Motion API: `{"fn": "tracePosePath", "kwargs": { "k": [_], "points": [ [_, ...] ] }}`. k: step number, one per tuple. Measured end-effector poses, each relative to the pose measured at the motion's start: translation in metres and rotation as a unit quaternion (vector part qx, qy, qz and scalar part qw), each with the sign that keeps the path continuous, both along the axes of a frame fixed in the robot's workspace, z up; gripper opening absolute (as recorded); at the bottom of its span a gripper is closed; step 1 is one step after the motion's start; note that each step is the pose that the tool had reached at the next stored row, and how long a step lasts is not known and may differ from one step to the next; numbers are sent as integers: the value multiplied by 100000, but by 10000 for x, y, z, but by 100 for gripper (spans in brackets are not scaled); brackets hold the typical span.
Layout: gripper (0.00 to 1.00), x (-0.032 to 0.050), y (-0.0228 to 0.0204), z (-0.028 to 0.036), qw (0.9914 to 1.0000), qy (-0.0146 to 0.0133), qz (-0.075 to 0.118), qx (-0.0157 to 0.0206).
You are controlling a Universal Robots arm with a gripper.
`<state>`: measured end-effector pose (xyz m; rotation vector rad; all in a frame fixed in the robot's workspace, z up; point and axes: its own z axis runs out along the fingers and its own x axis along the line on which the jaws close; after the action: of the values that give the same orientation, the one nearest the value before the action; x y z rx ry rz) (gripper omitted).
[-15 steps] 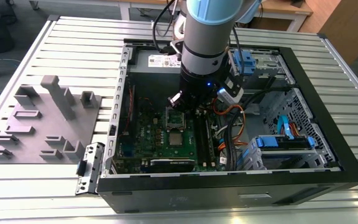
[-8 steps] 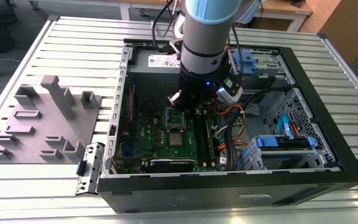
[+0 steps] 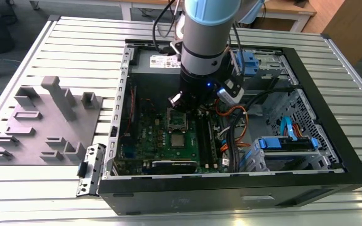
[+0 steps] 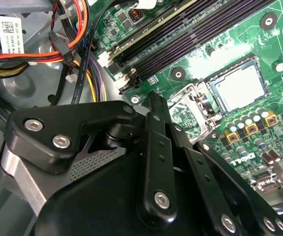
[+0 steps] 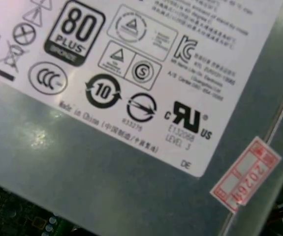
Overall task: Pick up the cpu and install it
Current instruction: 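Close the cpu cover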
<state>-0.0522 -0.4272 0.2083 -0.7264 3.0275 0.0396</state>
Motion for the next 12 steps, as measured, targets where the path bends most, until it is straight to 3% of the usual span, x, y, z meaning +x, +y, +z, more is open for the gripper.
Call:
{"fn": "tracePosePath", "kwargs": {
  "k": [4,12],
  "points": [
    [11,0,0,-24,100000,-231,-1,-20],
    [11,-23,0,-30,99999,-386,-5,-13]
  ]
}}
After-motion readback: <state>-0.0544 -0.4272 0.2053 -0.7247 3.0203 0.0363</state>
